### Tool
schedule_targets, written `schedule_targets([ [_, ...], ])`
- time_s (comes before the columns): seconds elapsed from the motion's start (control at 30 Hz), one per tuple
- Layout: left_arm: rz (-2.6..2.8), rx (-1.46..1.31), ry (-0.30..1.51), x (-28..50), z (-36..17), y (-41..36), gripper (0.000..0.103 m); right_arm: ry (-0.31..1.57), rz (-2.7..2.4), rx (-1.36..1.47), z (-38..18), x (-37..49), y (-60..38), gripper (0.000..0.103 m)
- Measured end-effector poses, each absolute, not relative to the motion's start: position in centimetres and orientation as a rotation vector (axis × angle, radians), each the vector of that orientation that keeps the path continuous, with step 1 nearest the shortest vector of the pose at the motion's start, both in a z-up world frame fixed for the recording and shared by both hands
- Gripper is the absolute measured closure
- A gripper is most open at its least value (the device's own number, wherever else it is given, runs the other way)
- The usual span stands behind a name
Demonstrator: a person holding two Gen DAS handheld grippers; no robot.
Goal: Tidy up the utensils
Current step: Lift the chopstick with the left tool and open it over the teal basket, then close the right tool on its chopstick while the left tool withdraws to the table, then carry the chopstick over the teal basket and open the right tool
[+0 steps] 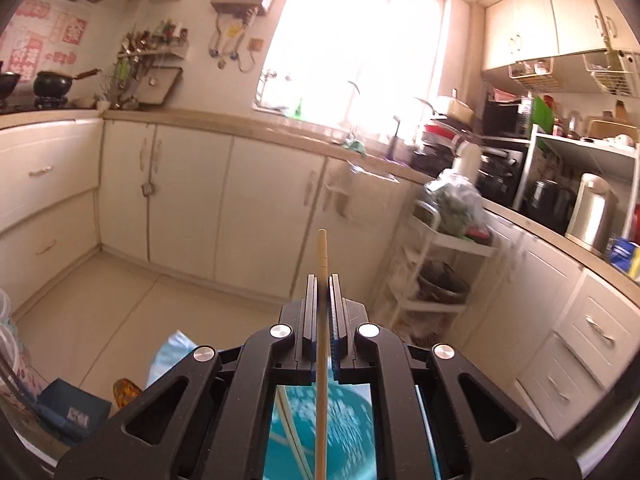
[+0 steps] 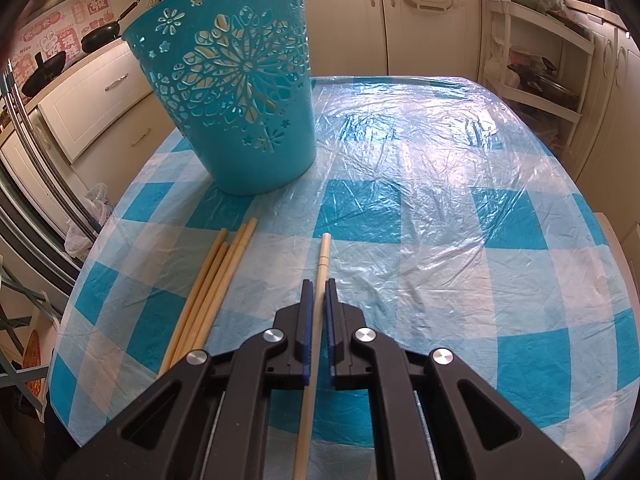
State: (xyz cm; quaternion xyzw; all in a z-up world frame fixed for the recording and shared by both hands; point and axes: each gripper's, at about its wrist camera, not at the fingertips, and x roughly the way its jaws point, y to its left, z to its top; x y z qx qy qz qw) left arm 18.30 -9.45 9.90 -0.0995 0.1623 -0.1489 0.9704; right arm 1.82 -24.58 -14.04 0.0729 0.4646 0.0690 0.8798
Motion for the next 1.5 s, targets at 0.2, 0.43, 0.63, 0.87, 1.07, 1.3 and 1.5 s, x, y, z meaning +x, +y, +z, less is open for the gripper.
schedule_targets([
  [0.2, -0.157, -0.162, 0.329, 20.7, 6.7, -11.0, 0.098, 0.970, 0.155, 0.186, -14.1, 2.0, -25.0, 0.097],
  [0.43, -0.118, -0.094, 0.416, 19.4, 2.6, -11.0, 0.098, 0.969, 0.152, 0.176, -14.0, 1.9, -24.8, 0.097],
  [0.63, -0.143, -0.077, 0.448, 15.7, 2.0, -9.0, 0.078, 0.969, 0.152, 0.165, -14.0, 1.7, -24.7, 0.096],
  [0.87, -0.166, -0.046, 0.506, 8.2, -0.8, -4.5, 0.025, 0.965, 0.140, 0.095, -13.8, 1.6, -23.8, 0.093],
  [1.07, -0.152, -0.012, 0.733, 6.2, -8.6, -2.4, 0.018, 0.968, 0.135, 0.144, -13.9, 1.6, -24.6, 0.097],
  [1.3, -0.134, -0.010, 0.906, 7.5, -12.8, -2.4, 0.018, 0.863, 0.152, 0.313, -11.4, 0.9, -27.5, 0.097],
  [1.5, -0.101, 0.061, 0.980, 8.5, -14.3, -3.5, 0.014, 0.706, 0.190, 0.376, -7.1, 0.1, -28.8, 0.097],
])
